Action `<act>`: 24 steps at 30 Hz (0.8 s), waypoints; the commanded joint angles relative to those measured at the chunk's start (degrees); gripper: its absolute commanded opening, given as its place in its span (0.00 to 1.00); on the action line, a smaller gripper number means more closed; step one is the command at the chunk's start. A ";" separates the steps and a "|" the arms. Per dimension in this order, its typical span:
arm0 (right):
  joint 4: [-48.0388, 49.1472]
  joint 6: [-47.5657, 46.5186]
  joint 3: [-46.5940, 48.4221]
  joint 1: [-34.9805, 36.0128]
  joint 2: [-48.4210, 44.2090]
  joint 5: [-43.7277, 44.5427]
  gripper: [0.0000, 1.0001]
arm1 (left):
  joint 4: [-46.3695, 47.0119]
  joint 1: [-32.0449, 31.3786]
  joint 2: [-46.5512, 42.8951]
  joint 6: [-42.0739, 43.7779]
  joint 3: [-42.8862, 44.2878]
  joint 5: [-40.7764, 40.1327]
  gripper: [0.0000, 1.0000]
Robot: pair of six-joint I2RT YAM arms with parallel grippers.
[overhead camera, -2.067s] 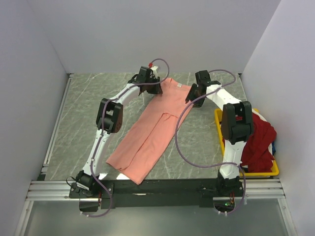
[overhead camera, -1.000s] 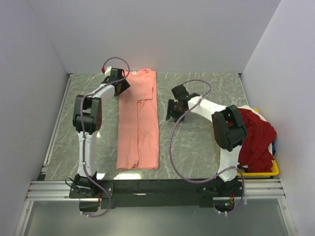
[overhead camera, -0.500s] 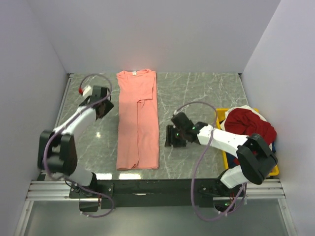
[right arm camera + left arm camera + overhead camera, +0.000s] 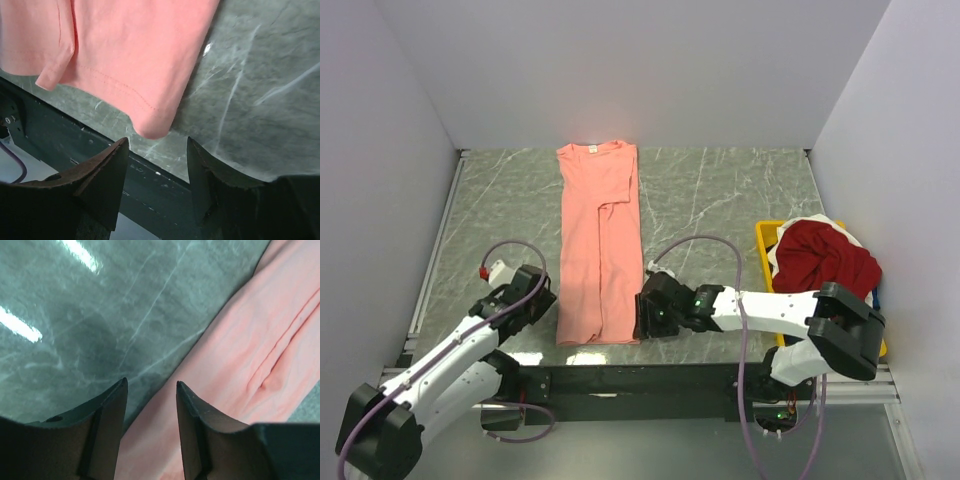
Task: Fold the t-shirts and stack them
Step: Fold the tshirt
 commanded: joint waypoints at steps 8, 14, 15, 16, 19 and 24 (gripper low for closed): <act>3.44 4.12 1.61 2.84 5.50 6.10 0.55 | -3.80 -7.53 -2.69 -9.29 -3.08 -1.84 0.48; 5.20 4.48 0.82 2.84 7.88 6.28 0.45 | -6.52 -12.19 -3.47 -12.02 -3.26 -2.37 0.49; 5.38 4.56 0.56 2.84 7.71 6.28 0.40 | -6.79 -12.45 -3.74 -11.93 -3.17 -2.37 0.48; 5.38 4.56 0.20 2.84 7.36 6.37 0.34 | -7.05 -12.98 -4.44 -11.67 -3.08 -2.11 0.48; 4.50 4.74 -2.07 2.75 5.52 7.16 0.08 | -7.23 -13.51 -5.67 -9.48 -2.55 -0.70 0.46; 2.31 3.86 -5.77 1.44 0.51 8.13 0.00 | -6.44 -14.04 -6.11 -3.68 -0.18 3.16 0.45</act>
